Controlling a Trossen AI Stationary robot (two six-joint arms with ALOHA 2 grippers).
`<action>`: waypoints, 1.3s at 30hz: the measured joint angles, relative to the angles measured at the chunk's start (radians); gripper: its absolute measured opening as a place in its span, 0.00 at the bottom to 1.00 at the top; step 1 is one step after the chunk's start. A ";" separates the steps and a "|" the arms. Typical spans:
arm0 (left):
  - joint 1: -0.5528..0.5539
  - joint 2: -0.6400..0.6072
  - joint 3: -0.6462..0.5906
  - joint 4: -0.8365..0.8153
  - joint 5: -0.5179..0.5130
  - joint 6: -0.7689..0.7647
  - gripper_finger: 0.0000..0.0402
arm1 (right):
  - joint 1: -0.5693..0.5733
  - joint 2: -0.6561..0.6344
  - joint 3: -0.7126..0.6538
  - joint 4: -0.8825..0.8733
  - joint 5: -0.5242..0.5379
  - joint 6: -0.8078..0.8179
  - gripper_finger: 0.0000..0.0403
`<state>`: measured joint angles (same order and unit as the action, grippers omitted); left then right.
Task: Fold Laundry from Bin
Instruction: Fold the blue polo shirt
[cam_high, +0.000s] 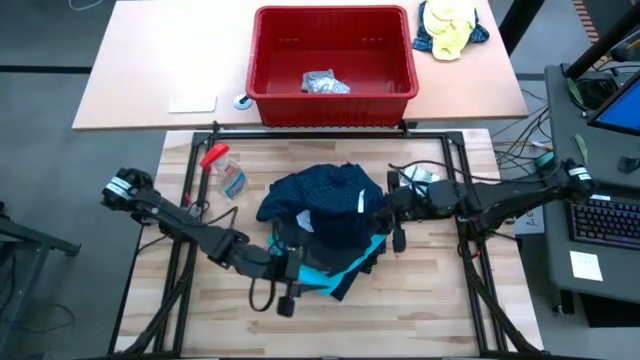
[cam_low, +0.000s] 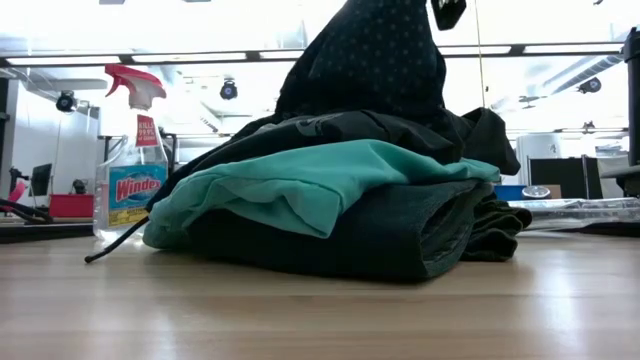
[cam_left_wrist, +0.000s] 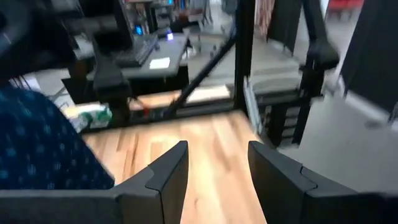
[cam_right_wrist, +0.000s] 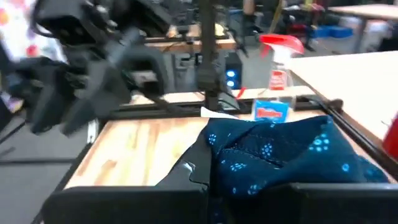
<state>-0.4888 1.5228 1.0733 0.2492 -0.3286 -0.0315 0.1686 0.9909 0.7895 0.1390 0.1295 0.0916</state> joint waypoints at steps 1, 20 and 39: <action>-0.007 -0.003 0.010 0.005 -0.005 -0.014 0.38 | 0.012 -0.001 -0.004 0.003 0.006 0.018 0.02; -0.057 0.039 0.045 -0.159 -0.005 -0.052 0.38 | 0.252 0.125 -0.020 0.096 0.167 -0.016 0.02; -0.119 0.048 -0.008 -0.178 -0.162 -0.207 0.38 | 0.250 0.151 0.024 0.136 0.196 -0.073 0.03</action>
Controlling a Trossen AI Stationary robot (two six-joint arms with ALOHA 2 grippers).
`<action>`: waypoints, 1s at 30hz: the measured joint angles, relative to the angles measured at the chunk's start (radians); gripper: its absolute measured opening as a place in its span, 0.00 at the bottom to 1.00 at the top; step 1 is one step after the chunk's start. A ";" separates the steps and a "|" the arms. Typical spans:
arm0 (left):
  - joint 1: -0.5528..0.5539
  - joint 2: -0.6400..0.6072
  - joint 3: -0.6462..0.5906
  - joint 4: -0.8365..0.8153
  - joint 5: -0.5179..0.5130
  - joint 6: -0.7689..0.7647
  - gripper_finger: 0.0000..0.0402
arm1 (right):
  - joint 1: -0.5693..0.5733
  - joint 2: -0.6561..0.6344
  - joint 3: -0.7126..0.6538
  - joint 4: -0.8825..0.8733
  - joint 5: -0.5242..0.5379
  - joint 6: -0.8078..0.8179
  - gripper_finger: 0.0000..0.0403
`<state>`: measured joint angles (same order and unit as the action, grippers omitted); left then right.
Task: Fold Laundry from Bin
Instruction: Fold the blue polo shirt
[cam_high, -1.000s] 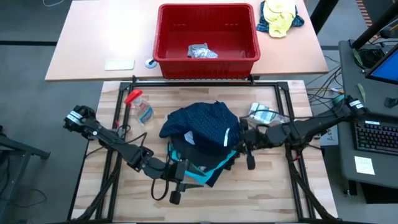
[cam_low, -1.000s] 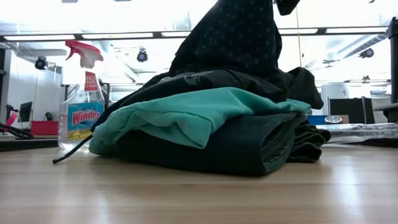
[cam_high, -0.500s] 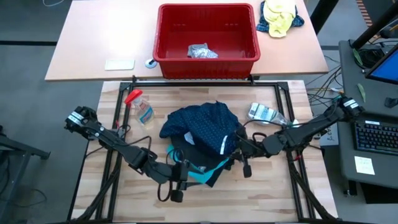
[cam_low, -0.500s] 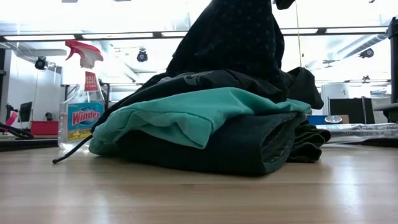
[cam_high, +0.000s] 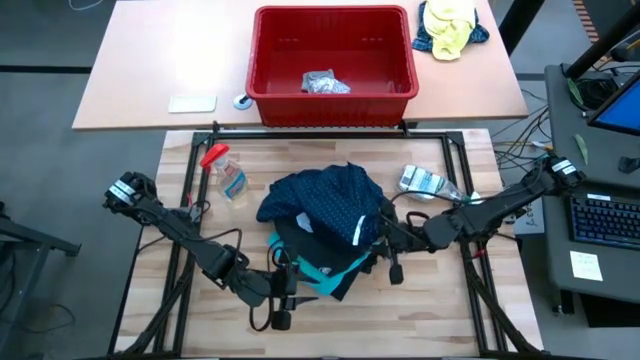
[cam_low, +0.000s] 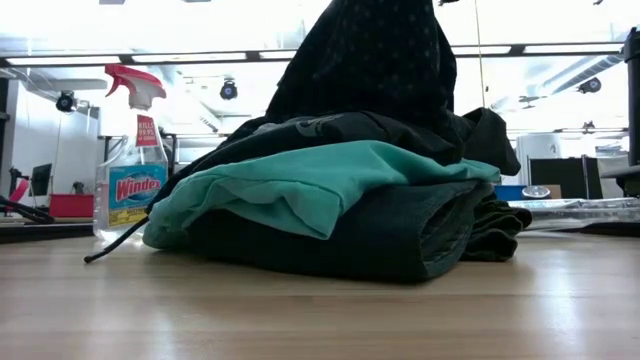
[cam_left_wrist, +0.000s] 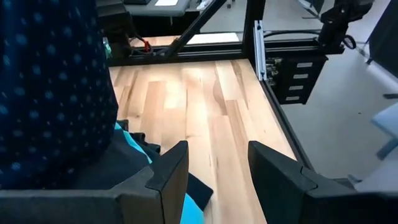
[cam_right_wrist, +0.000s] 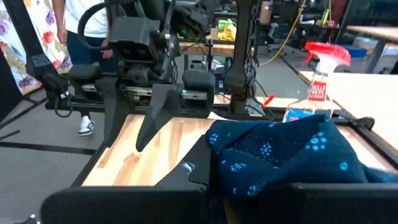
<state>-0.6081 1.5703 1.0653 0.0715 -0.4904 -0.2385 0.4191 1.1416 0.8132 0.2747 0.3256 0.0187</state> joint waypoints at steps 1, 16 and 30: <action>0.000 0.000 0.000 0.001 0.000 -0.007 0.38 | 0.000 0.000 0.008 -0.003 0.000 -0.018 0.03; 0.001 0.064 0.000 0.019 -0.274 -0.034 0.38 | 0.000 -0.037 0.222 -0.359 -0.002 -0.239 0.03; 0.001 0.065 0.000 0.019 -0.462 -0.118 0.38 | 0.010 -0.148 0.160 -0.507 -0.003 -0.156 0.03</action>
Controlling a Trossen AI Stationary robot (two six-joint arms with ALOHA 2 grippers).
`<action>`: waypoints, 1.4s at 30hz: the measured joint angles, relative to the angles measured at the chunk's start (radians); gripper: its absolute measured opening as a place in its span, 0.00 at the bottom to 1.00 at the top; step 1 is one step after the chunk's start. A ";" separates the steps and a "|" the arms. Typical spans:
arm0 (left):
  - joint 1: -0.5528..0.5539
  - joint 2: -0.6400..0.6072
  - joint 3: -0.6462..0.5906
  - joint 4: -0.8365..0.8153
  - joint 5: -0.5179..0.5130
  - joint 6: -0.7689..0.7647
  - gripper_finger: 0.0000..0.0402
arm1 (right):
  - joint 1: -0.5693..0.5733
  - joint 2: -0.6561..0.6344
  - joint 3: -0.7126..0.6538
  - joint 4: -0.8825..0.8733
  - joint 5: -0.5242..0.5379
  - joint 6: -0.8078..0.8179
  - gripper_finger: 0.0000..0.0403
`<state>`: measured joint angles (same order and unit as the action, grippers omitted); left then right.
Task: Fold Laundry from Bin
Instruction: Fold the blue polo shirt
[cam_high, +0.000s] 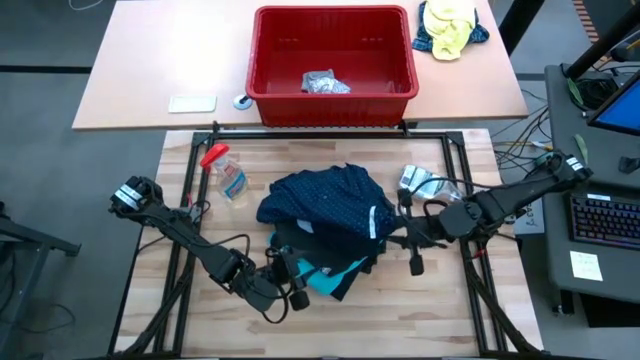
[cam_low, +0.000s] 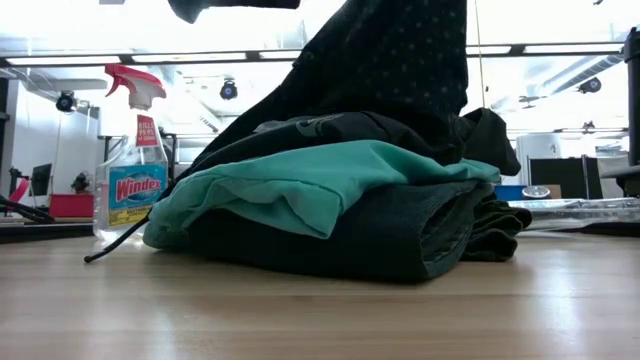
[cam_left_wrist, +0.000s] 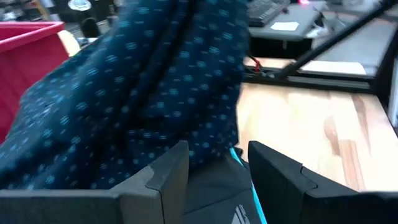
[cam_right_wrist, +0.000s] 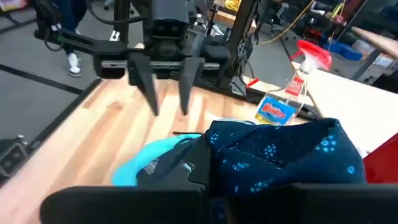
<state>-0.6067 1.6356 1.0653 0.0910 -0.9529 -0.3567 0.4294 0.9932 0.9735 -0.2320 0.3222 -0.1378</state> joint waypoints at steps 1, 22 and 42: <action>0.000 0.000 0.000 0.000 -0.013 -0.016 0.38 | 0.008 -0.011 -0.011 -0.003 0.001 0.019 0.03; 0.055 -0.008 0.000 -0.017 -0.032 0.130 0.39 | 0.337 -0.073 -0.044 -0.025 0.058 0.167 0.03; 0.159 -0.093 0.000 -0.330 0.168 0.271 0.63 | 0.336 -0.082 0.008 -0.092 0.553 -0.015 0.03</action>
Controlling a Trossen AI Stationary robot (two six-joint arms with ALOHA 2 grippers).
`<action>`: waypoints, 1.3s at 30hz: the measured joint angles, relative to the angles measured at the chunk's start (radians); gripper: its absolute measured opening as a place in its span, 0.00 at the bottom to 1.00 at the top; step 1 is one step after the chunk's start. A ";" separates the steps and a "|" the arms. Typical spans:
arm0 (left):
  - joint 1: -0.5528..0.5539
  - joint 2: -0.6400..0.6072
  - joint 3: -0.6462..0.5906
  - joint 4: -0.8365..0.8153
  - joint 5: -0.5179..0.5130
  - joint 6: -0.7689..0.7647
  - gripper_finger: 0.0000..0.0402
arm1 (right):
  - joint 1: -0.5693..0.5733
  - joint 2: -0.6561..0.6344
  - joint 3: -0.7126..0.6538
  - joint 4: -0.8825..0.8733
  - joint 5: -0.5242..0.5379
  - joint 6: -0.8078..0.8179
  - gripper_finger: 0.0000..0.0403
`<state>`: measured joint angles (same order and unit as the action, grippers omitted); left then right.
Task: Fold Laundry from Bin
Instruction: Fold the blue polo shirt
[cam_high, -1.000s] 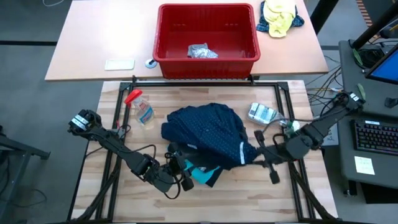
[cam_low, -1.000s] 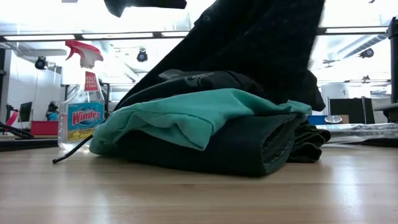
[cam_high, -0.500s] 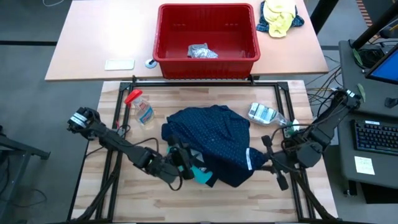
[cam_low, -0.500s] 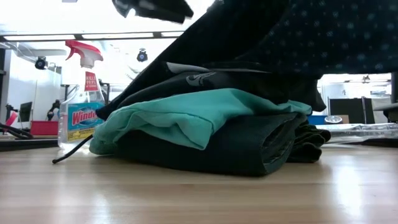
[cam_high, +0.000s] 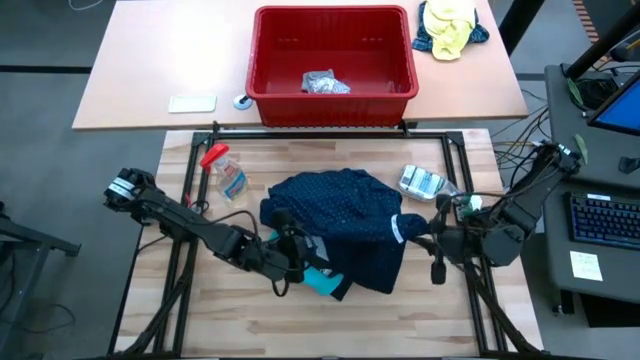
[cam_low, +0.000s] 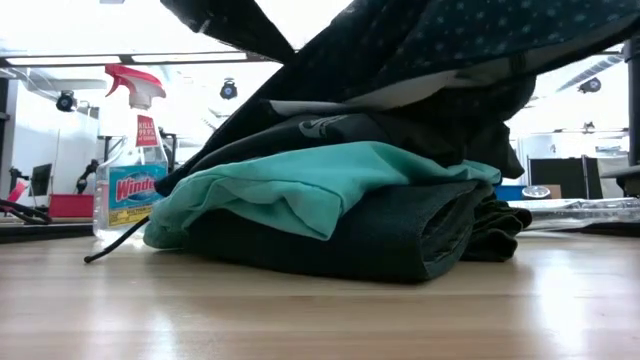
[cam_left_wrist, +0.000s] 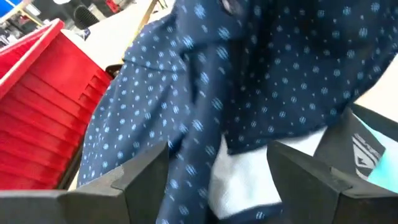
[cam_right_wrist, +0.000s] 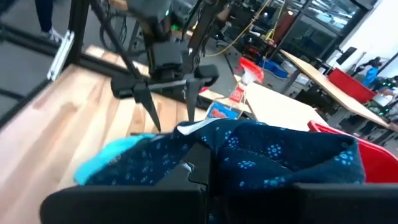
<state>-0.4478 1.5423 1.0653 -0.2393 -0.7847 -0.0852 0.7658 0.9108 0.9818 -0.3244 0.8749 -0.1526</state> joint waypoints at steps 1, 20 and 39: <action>0.000 -0.004 0.000 -0.006 0.000 -0.013 0.63 | 0.000 0.000 0.010 0.000 0.000 0.008 0.03; 0.042 0.020 -0.051 -0.258 -0.086 -0.202 0.51 | 0.002 0.005 0.027 -0.111 -0.022 0.154 0.03; -0.001 0.015 0.148 -0.305 -0.097 -0.066 0.01 | 0.094 0.009 0.025 -0.130 -0.145 0.162 0.03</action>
<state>-0.4486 1.5570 1.2129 -0.5442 -0.8820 -0.1513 0.8600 0.9195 1.0064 -0.4544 0.7298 0.0099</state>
